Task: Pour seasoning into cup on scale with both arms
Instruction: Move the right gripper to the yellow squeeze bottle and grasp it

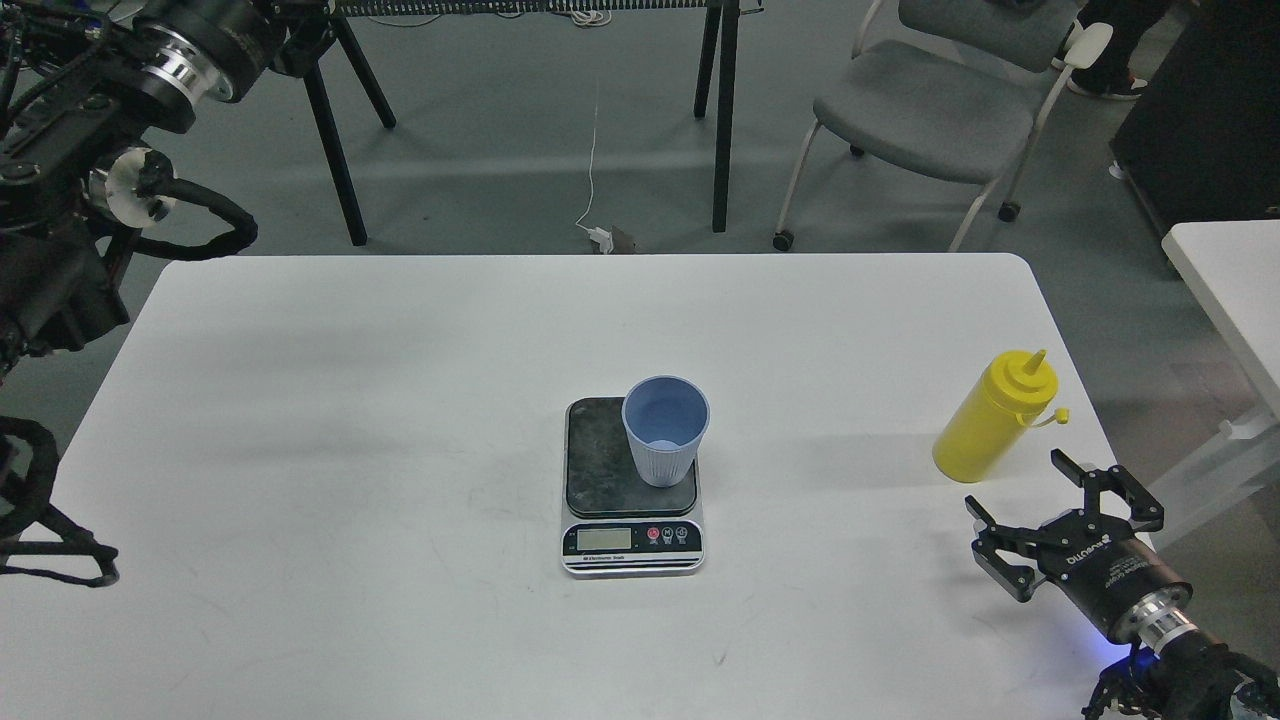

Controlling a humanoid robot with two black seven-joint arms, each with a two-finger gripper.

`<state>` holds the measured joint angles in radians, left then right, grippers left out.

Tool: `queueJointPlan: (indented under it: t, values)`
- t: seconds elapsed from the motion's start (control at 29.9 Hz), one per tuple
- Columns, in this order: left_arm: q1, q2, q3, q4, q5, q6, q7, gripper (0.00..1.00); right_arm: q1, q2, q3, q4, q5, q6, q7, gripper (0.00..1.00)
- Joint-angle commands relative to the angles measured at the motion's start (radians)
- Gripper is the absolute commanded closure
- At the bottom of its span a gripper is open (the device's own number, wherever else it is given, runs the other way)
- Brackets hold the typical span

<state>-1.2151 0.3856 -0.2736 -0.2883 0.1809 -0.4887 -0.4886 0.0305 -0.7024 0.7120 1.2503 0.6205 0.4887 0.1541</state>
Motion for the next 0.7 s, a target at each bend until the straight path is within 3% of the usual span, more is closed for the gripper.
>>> queueJointPlan:
  t: [0.0,0.67]
  values:
    - [0.016,0.001,0.001,0.0,0.0,0.0,0.0,0.02,0.043,0.011,0.001,-0.003,-0.002,0.0,0.001,0.0]
    - [0.04,0.018,0.001,0.0,-0.011,0.0,0.0,0.02,0.068,0.044,0.009,-0.029,-0.025,0.0,0.005,0.0]
